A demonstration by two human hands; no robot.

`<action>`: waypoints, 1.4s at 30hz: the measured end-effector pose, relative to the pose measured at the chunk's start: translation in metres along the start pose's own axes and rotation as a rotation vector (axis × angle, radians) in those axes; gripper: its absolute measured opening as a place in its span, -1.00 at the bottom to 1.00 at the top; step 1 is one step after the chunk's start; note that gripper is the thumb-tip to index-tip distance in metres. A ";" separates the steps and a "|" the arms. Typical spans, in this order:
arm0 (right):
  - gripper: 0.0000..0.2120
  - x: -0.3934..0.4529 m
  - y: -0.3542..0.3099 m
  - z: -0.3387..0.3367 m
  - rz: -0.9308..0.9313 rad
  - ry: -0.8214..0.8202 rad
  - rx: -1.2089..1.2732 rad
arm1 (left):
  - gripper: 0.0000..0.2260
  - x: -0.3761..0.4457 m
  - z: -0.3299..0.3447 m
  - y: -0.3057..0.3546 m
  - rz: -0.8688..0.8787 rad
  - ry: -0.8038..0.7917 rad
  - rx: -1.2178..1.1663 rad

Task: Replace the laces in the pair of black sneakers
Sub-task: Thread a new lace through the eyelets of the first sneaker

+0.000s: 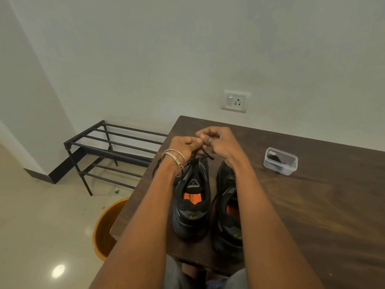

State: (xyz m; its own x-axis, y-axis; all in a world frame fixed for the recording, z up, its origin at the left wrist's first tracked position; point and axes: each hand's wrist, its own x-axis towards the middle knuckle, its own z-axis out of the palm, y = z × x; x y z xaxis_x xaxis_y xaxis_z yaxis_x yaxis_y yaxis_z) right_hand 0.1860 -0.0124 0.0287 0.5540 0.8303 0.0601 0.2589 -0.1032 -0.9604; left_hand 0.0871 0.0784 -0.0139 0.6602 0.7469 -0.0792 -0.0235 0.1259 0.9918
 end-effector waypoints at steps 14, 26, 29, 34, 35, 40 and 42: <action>-0.78 0.018 0.019 0.006 0.207 0.218 -0.128 | -0.90 0.009 0.000 0.023 -0.010 0.140 -0.014; -0.49 0.006 0.053 0.045 0.450 -0.105 -0.388 | -0.87 0.018 0.015 0.084 -0.157 0.091 -0.178; -0.41 0.000 0.050 0.048 0.459 -0.086 -0.452 | -0.85 0.016 0.016 0.102 -0.140 0.076 -0.338; -0.11 -0.003 0.051 0.051 0.486 -0.029 -0.438 | -0.79 0.012 0.020 0.173 0.010 -0.003 -0.543; -0.02 -0.003 0.047 0.051 0.463 -0.019 -0.447 | -0.78 0.009 0.021 0.182 0.016 0.004 -0.508; -0.51 0.005 0.028 0.051 0.136 0.075 -0.109 | -0.75 0.009 0.019 0.173 -0.013 0.054 -0.599; -0.77 0.003 0.028 0.045 0.112 -0.003 0.130 | -0.71 0.015 0.009 0.164 0.017 0.102 -0.747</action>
State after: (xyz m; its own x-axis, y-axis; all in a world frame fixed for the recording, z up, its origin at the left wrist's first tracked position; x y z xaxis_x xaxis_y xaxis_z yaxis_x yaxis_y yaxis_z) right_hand 0.1594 0.0119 -0.0105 0.5714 0.8191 -0.0502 0.0906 -0.1237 -0.9882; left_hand 0.0995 0.1046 0.1481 0.5832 0.8049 -0.1091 -0.5599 0.4957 0.6640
